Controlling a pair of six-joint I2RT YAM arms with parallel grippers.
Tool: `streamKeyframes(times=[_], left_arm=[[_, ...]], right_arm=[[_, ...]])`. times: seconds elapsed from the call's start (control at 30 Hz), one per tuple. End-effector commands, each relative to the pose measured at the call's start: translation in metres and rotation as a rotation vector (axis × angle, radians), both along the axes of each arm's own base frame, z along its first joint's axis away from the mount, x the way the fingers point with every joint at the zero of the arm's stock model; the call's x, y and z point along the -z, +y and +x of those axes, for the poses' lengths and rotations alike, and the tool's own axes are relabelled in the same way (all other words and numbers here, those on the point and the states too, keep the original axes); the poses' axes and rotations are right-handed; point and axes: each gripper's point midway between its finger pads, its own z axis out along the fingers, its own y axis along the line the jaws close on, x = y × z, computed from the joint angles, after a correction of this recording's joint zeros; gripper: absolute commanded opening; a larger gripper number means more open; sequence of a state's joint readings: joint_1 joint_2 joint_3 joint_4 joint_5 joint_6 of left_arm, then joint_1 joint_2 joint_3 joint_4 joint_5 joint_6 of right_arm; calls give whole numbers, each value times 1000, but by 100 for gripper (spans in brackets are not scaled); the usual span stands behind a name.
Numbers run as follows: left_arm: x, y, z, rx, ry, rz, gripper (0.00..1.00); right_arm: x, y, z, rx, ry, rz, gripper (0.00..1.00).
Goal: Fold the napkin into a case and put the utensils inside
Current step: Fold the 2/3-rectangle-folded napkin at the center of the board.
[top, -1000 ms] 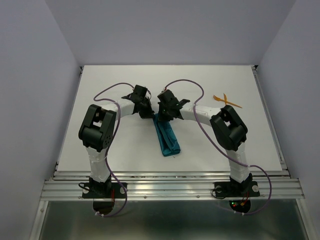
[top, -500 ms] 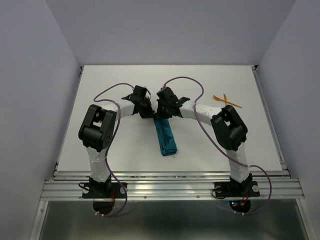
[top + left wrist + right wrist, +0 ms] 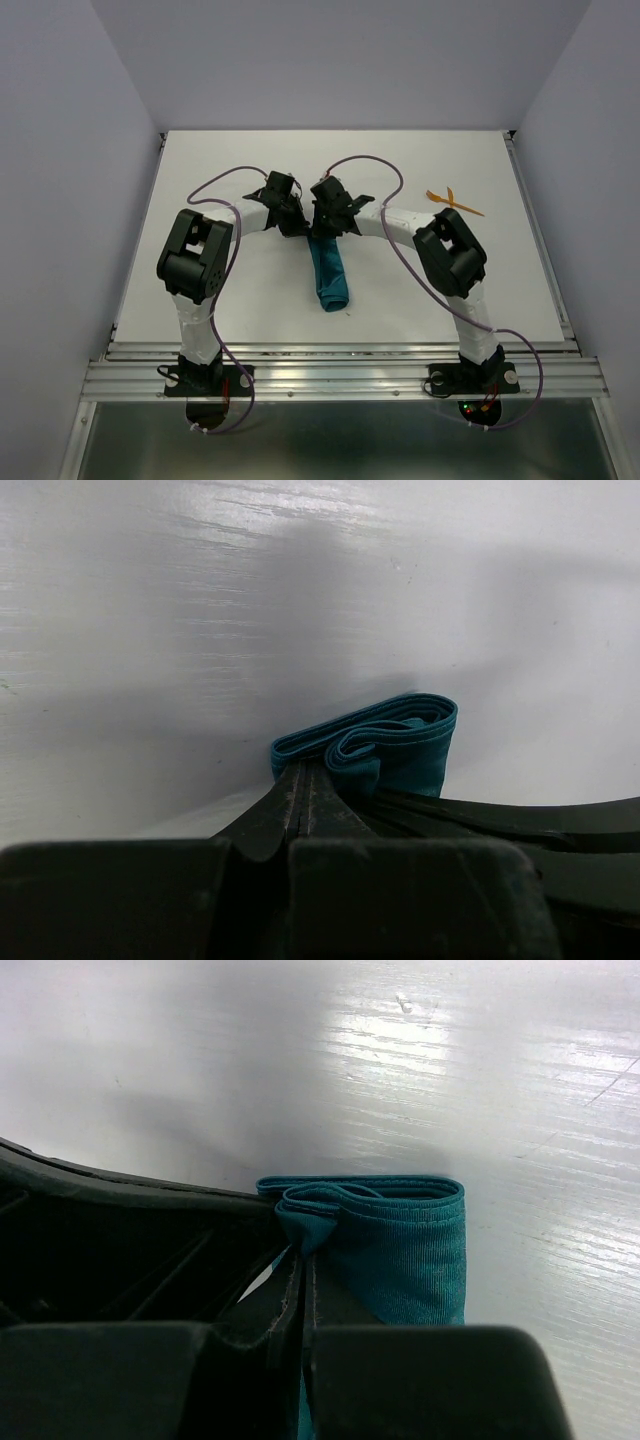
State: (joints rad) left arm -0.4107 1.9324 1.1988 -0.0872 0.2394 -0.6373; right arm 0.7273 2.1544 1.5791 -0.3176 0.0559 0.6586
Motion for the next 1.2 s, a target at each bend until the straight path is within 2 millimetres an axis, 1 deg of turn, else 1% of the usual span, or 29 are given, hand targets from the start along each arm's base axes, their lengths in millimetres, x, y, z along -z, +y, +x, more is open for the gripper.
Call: streamKeyframes(times=[0.0,0.13,0.2,0.23,0.3,0.43,0.5,0.6,0.73,0.8,0.83,0.9,0.93,0.97,1.03,1.07,1.17], left_arm=[[-2,12,-12,-10,21,51,0],[-7,12,-9,-10,12,50,0],[-9,11,-9,-8,11,45,0],[-11,11,-9,-7,6,44,0],[-13,12,-10,-6,4,45,0],[-16,12,-15,-2,2,41,0],[-18,12,-17,-2,2,37,0],[-19,13,-21,1,4,34,0],[-29,13,-21,1,-14,22,0],[-31,13,-21,2,-18,21,0],[-32,13,-21,2,-20,20,0],[-31,13,-21,4,-18,25,0],[-30,13,-21,5,-15,25,0],[-30,13,-22,7,-13,25,0],[-28,13,-22,7,-11,24,0],[-28,13,-22,7,-9,23,0],[-29,12,-22,8,-13,20,0]], right_arm=[[3,8,-4,-32,-2,4,1],[-2,8,-6,-43,-9,12,1],[-9,11,-8,-69,-25,39,1],[-7,8,-11,-74,-26,35,1],[-20,15,-16,-115,-37,84,1],[-32,19,-22,-169,-59,119,1],[-35,20,-25,-201,-69,126,1],[-32,20,-27,-223,-72,122,1],[-29,21,-29,-232,-65,132,1],[-30,21,-30,-231,-65,136,5],[-31,21,-30,-230,-67,136,9],[-37,19,-30,-226,-79,142,16],[-41,18,-29,-220,-91,145,19],[-47,17,-30,-219,-102,149,27],[-55,15,-31,-215,-115,158,32],[-63,14,-33,-216,-126,166,39],[-72,10,-37,-214,-140,176,45]])
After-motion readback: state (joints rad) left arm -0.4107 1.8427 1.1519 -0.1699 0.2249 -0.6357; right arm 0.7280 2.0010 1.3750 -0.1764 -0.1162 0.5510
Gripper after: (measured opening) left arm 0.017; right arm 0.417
